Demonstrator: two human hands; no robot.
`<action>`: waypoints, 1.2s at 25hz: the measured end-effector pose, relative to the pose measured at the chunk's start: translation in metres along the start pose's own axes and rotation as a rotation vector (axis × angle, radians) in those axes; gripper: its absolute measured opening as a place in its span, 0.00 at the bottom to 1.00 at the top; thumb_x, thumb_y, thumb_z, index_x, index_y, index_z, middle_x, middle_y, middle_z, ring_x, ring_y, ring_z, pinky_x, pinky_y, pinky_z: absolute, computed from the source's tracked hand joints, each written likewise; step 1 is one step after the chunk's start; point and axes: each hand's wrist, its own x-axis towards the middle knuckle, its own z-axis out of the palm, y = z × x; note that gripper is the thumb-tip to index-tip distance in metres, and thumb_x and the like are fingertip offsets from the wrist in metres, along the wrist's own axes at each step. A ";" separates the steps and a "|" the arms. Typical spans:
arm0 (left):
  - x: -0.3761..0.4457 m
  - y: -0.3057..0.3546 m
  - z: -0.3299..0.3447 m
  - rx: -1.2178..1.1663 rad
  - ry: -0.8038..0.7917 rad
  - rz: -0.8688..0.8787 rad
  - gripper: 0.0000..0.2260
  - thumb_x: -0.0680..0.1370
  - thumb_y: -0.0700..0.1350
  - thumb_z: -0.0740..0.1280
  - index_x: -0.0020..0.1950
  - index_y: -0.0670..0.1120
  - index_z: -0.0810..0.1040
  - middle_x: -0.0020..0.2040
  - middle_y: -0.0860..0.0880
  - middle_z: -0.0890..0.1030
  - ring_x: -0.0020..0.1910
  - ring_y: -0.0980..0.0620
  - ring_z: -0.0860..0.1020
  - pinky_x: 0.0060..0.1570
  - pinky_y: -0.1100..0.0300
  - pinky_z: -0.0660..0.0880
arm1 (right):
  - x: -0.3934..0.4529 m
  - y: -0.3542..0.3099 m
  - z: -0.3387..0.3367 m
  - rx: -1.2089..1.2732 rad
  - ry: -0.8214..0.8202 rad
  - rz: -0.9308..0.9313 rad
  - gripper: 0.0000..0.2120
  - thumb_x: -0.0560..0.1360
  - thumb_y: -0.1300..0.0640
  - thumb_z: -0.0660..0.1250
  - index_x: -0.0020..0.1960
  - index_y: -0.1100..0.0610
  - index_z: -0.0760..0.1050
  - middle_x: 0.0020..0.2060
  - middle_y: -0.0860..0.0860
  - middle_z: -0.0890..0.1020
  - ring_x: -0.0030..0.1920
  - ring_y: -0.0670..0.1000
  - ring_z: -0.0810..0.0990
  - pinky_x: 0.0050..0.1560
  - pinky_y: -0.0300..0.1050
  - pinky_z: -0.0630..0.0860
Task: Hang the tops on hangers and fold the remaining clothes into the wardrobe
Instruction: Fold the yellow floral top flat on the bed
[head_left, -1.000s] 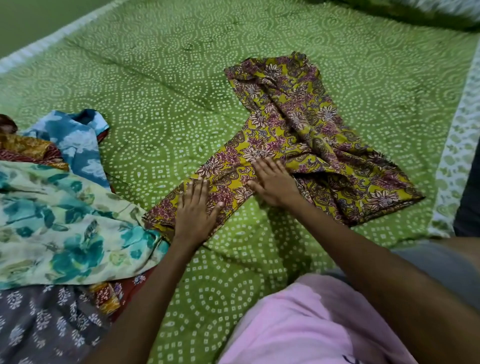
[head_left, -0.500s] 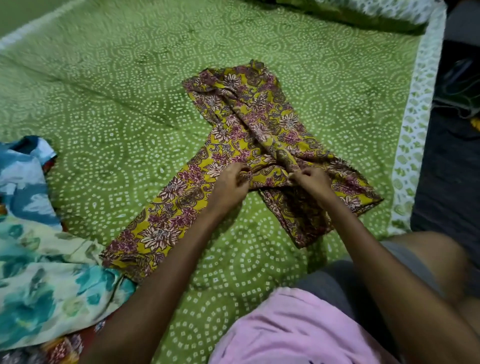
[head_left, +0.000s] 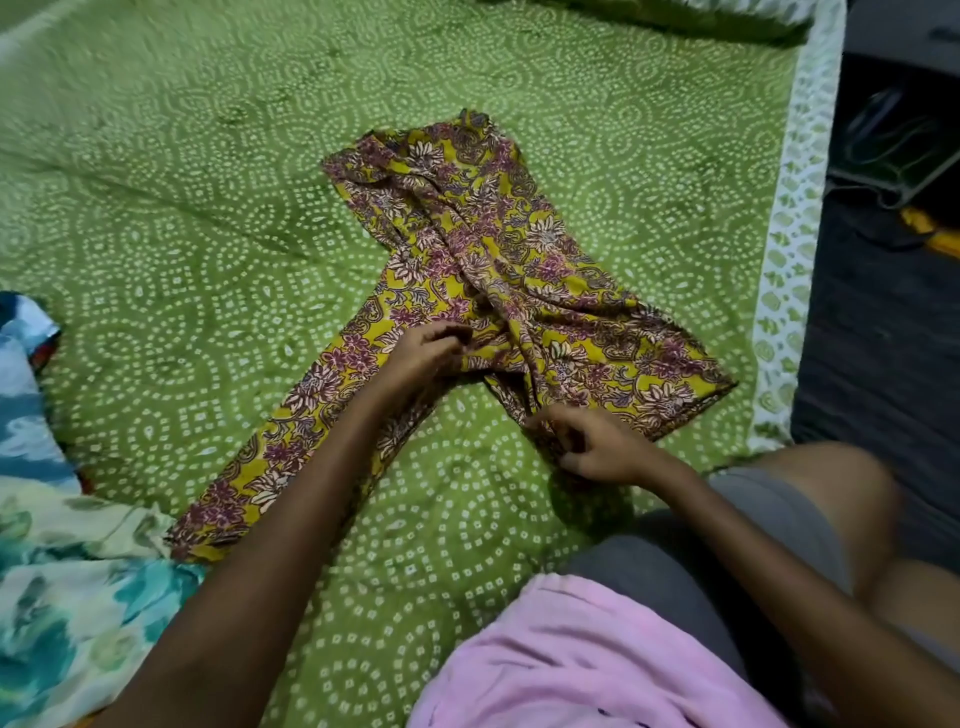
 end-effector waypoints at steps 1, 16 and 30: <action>0.006 0.006 0.006 -0.058 0.071 -0.048 0.09 0.79 0.38 0.60 0.57 0.41 0.76 0.49 0.46 0.79 0.44 0.53 0.77 0.39 0.66 0.75 | 0.002 0.004 0.002 0.129 0.202 0.055 0.23 0.70 0.60 0.70 0.63 0.52 0.68 0.42 0.49 0.74 0.41 0.49 0.73 0.42 0.44 0.69; 0.054 0.018 0.050 0.058 0.434 -0.138 0.13 0.73 0.39 0.70 0.55 0.43 0.72 0.46 0.46 0.77 0.42 0.48 0.77 0.37 0.55 0.77 | 0.021 0.010 0.010 0.102 -0.166 -0.032 0.29 0.67 0.60 0.66 0.65 0.41 0.68 0.40 0.49 0.78 0.39 0.49 0.75 0.41 0.43 0.72; 0.067 0.017 0.013 -0.687 0.256 -0.442 0.11 0.79 0.38 0.56 0.37 0.44 0.69 0.36 0.48 0.73 0.34 0.52 0.71 0.40 0.60 0.73 | 0.083 -0.006 -0.044 -0.183 0.346 0.279 0.16 0.77 0.48 0.63 0.49 0.60 0.79 0.38 0.53 0.78 0.40 0.53 0.78 0.38 0.41 0.68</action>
